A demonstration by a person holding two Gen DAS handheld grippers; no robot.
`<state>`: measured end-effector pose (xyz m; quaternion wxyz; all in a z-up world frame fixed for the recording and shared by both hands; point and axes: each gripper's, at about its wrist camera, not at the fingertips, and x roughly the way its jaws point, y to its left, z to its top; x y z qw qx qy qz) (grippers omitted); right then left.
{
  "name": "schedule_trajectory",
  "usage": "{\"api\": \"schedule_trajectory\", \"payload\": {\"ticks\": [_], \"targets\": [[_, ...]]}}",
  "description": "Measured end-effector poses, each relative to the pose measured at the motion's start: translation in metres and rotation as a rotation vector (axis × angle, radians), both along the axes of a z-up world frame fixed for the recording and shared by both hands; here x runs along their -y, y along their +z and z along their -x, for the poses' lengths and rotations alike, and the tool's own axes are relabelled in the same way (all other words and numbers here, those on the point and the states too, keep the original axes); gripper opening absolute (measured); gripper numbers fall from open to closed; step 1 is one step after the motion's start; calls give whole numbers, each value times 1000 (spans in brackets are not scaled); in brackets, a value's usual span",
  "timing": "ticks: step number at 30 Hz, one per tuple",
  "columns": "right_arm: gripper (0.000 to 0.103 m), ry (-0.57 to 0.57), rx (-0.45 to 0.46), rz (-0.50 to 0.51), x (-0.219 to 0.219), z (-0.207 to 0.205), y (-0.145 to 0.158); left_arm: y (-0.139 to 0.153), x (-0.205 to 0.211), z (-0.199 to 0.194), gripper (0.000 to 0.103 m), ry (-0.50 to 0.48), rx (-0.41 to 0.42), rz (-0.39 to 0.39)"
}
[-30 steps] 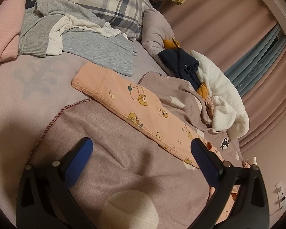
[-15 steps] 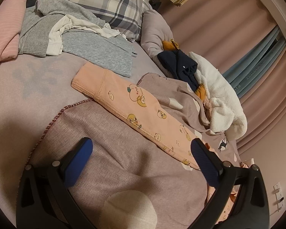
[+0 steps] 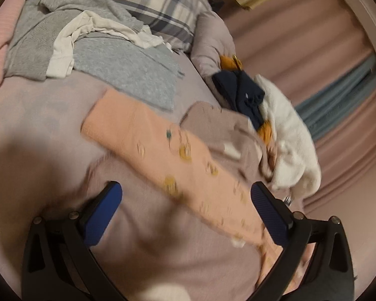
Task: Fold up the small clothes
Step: 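Grasp the other sleeve cuff of the peach top with the left gripper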
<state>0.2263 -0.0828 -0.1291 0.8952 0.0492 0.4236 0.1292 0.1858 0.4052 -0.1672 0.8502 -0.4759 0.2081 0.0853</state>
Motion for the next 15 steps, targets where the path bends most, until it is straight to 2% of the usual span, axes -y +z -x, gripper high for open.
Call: {"api": "schedule_trajectory", "payload": {"ticks": [2,4,5,6,7,10,13,15], "targets": [[103,1,2,-16,2,0,0,-2,-18,-2,90,43,15,73],[103,1,3,-43,5,0,0,-8,-35,2,55,114,10,122],[103,1,2,-52,6,0,1,-15,-43,2,45,135,-18,148],[103,2,4,-57,7,1,1,-20,-48,2,21,154,-51,157],[103,2,5,-63,7,1,1,-25,-51,3,10,174,-84,153],[103,3,6,-82,9,1,1,-26,-50,6,10,198,-87,125],[103,3,7,-102,11,1,2,-8,-34,0,9,210,-137,-18],[103,4,8,-108,12,2,2,0,-29,-5,9,205,-155,-80]]}}
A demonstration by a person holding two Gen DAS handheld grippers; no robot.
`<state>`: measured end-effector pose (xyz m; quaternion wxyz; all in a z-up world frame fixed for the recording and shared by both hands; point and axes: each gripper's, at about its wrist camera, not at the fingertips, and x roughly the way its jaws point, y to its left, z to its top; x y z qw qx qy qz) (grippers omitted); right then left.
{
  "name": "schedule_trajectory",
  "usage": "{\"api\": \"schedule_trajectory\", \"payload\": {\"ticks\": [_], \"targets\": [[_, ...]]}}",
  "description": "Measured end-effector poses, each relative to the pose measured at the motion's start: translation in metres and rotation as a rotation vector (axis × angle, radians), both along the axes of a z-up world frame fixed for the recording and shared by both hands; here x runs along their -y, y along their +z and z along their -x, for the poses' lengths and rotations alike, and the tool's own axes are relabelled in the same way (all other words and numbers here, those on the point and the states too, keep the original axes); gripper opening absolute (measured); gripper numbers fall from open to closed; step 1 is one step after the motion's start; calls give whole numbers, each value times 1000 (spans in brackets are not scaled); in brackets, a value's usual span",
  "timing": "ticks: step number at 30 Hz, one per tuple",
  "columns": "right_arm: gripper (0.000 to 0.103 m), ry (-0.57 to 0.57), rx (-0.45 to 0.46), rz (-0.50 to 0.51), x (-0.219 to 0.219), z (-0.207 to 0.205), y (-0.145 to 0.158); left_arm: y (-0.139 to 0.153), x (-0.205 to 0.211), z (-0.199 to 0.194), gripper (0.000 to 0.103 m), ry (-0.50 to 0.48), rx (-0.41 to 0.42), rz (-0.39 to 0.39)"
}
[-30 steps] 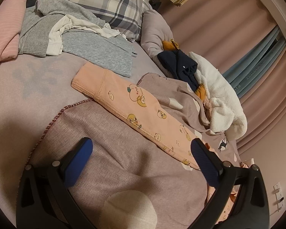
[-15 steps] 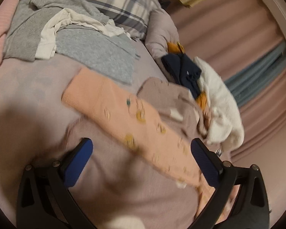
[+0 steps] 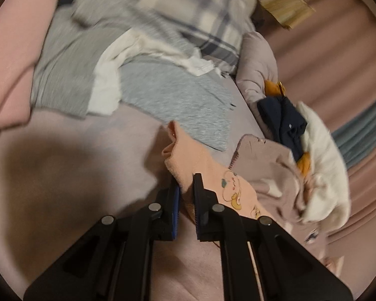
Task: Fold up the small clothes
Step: 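Grasp the other sleeve cuff of the peach top with the left gripper, then fold the held sleeve across the body with the left gripper and release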
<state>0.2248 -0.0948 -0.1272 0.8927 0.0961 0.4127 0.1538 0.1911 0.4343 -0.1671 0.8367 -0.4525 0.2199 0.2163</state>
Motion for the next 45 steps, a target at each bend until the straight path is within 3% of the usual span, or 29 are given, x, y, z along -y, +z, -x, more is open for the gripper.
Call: {"api": "schedule_trajectory", "payload": {"ticks": [4,7,11,14,18,21,23,25,27,31,36,39,42,45], "targets": [[103,2,1,-17,2,0,1,25,15,-7,9,-34,37,-43],[103,8,5,-96,13,0,2,56,41,-13,9,-68,62,-105],[103,36,-38,-261,45,-1,15,102,114,-37,9,-146,8,-330],[103,4,49,-225,74,0,35,120,170,-55,9,-223,17,-402],[103,-218,212,22,123,8,55,131,236,-82,9,-294,49,-398],[103,-286,261,188,153,12,54,141,286,-107,9,-325,58,-408],[103,-331,265,245,171,13,45,145,324,-127,9,-359,57,-438],[103,-355,227,223,193,8,37,143,361,-141,8,-400,68,-425],[103,-340,192,123,218,5,33,134,404,-158,8,-489,80,-383],[103,-426,184,-16,256,7,29,111,494,-179,8,-626,65,-440],[103,-445,92,-154,278,0,11,59,568,-197,10,-809,-38,-344],[103,-466,77,-154,281,1,6,48,591,-191,30,-918,-39,-319],[103,-480,55,-175,288,4,1,55,598,-180,44,-1026,36,-215],[103,-486,39,-184,292,5,-3,71,602,-168,62,-1059,121,-186]]}}
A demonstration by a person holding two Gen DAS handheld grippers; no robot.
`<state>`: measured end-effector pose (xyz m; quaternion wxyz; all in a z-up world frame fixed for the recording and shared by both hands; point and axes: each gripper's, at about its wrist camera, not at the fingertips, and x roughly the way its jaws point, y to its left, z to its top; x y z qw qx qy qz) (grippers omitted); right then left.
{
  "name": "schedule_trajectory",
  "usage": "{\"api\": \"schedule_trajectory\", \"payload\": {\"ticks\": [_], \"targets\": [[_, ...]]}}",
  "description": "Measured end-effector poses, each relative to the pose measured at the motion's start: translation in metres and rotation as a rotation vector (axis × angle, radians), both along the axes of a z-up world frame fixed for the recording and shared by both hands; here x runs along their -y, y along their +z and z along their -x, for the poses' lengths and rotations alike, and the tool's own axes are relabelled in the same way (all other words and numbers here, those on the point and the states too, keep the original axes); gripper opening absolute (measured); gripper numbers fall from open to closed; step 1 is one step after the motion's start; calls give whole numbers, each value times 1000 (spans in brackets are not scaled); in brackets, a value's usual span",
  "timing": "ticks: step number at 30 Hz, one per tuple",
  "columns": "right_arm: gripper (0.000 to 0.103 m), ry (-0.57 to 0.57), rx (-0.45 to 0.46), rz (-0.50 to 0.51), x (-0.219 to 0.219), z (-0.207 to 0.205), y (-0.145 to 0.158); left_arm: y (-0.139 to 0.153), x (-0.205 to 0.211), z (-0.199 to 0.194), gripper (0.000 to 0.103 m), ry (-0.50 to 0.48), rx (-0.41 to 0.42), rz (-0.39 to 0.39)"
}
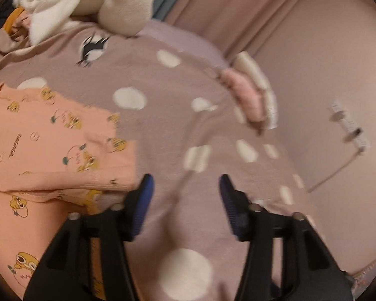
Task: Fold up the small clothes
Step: 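Fold the held sleeve across the body with the left gripper and release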
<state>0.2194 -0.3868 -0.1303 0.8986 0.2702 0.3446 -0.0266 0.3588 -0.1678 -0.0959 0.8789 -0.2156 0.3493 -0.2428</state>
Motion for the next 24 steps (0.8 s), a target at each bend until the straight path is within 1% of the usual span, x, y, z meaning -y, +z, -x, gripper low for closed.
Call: {"api": "schedule_trajectory", "payload": {"ticks": [1,2,3,4,5,6,7,9,12,13,14,15,16,18,21,22,23,24], "targets": [[103,3,-1,8,0,1,0,6,-1,3,64,2,16,-6],[103,7,-2,19,-2,1,1,11,-2,9,66,16,35,-36],[103,15,-2,30,-3,1,1,15,-3,12,73,26,47,-57],[103,26,-2,37,-5,1,1,19,-5,16,83,42,56,-79],[103,37,-3,41,-6,1,1,22,-11,22,89,75,67,-107],[103,45,-8,45,-7,2,2,23,-16,31,99,96,74,-120],[103,47,-10,48,-7,3,2,24,-23,37,102,122,79,-136],[103,57,-5,40,-7,7,5,24,-38,52,102,165,75,-168],[103,46,1,45,-10,13,13,21,-66,86,102,199,28,-212],[103,28,9,42,-11,18,16,20,-76,101,102,206,28,-231],[103,15,20,27,-12,22,20,20,-86,120,102,200,52,-240],[103,18,30,7,-14,26,24,21,-96,137,103,192,70,-251],[103,48,38,-6,-19,29,29,21,-106,153,103,205,70,-275],[103,118,55,6,-31,38,42,19,-130,185,103,280,37,-335],[103,144,54,67,-50,52,59,10,-165,225,102,378,-16,-409],[103,140,53,79,-56,58,62,7,-177,237,103,416,-19,-406],[103,143,56,71,-61,63,62,1,-192,253,103,448,-15,-387],[103,164,62,42,-64,68,60,-2,-199,259,103,447,-17,-379]]}}
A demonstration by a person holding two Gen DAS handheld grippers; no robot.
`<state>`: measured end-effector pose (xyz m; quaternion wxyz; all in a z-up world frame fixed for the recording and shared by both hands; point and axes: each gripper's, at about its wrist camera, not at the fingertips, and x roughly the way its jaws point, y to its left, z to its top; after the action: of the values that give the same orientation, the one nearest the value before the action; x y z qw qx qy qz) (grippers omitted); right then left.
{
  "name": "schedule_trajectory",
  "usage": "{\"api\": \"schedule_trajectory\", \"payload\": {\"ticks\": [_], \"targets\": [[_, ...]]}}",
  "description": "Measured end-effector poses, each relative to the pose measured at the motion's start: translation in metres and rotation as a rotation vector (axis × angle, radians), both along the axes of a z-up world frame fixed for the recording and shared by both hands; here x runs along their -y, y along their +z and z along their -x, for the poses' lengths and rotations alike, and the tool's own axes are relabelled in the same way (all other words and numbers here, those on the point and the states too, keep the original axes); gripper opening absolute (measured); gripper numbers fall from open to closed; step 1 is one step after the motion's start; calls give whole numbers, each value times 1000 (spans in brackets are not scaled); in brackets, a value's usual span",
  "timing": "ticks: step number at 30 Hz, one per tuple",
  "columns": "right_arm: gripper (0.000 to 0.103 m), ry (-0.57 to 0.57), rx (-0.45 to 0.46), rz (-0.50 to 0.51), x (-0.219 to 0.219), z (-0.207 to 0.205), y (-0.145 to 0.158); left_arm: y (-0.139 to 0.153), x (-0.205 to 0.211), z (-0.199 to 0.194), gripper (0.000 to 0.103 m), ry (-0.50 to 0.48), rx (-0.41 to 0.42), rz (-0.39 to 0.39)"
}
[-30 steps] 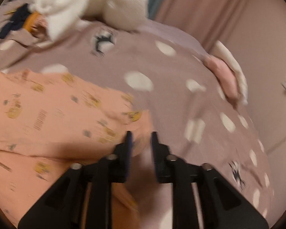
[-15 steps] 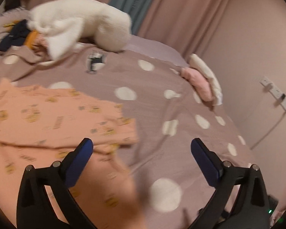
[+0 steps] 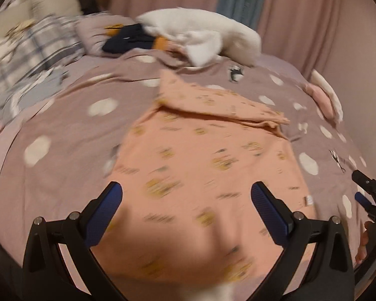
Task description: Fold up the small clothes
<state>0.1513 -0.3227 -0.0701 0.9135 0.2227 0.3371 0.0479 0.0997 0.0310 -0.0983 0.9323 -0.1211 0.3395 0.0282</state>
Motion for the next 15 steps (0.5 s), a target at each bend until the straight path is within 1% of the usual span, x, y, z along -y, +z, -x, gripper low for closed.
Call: {"api": "schedule_trajectory", "payload": {"ticks": [2,3,4,5,7,9,10,12,14,15], "targets": [[103,81,-20,-95,-6,3,-9,-12,-15,10,102,-31,-29,28],[103,110,-40,-135,-10,4,-13,-16,-21,14,102,-25,-41,39],[103,124,-54,-141,-15,5,-14,-19,-25,18,102,-10,-48,37],[103,130,-59,-125,-20,6,-13,-22,-28,24,102,2,-34,9],[103,128,-56,-44,-31,11,-8,-21,-31,34,102,9,0,-35],[103,129,-49,23,-40,17,-4,-20,-33,39,102,28,13,-74],[103,137,-48,26,-41,19,-4,-18,-36,41,102,29,24,-67],[103,158,-60,10,-44,20,-7,-17,-39,43,102,14,56,-14],[103,156,-78,6,-46,20,-10,-19,-39,39,102,-7,41,22],[103,157,-103,13,-49,19,-14,-21,-37,37,102,-15,23,23]]}}
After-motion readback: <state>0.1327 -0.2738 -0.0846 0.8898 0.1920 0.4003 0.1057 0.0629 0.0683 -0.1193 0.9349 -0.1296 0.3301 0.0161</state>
